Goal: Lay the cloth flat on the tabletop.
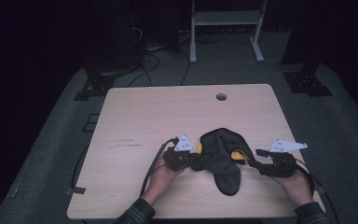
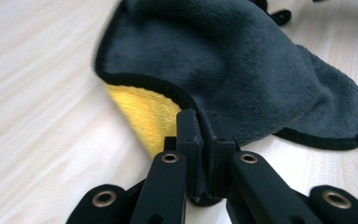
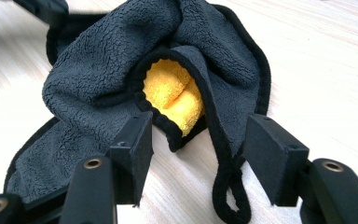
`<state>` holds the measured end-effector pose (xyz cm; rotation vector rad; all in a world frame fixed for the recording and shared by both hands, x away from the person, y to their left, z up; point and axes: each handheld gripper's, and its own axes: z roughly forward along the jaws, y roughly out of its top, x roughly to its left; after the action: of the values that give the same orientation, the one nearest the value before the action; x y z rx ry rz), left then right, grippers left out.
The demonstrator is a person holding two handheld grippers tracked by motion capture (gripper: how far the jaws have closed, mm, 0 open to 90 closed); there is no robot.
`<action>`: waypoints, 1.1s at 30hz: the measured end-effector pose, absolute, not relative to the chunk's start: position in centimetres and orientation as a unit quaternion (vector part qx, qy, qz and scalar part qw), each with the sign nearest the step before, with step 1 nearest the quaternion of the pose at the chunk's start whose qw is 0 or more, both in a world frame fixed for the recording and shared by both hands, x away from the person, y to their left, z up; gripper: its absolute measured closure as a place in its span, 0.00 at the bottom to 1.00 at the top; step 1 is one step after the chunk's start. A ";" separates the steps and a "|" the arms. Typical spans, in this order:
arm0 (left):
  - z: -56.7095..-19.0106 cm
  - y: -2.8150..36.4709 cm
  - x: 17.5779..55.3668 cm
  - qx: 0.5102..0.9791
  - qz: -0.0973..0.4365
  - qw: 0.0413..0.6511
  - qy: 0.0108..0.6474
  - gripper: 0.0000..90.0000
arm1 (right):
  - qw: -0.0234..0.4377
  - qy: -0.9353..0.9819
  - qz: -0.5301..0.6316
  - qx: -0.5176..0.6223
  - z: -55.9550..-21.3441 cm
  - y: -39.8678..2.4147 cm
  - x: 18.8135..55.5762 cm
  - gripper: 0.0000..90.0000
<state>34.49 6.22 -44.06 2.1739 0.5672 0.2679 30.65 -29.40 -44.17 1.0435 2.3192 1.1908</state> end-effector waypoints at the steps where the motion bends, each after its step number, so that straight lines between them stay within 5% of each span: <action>1: -44.1 6.2 34.5 0.870 0.107 0.425 0.227 0.96 | 0.166 0.814 0.418 0.366 -44.2 -29.4 30.6 0.46; 33: -41.6 18.8 37.5 0.800 0.172 0.453 0.353 0.97 | 0.159 0.826 0.409 0.355 -44.5 -28.2 30.8 0.47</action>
<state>37.53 18.85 -41.64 1.9763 0.8714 0.4250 30.84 -28.23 -44.54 1.0137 2.3603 1.1691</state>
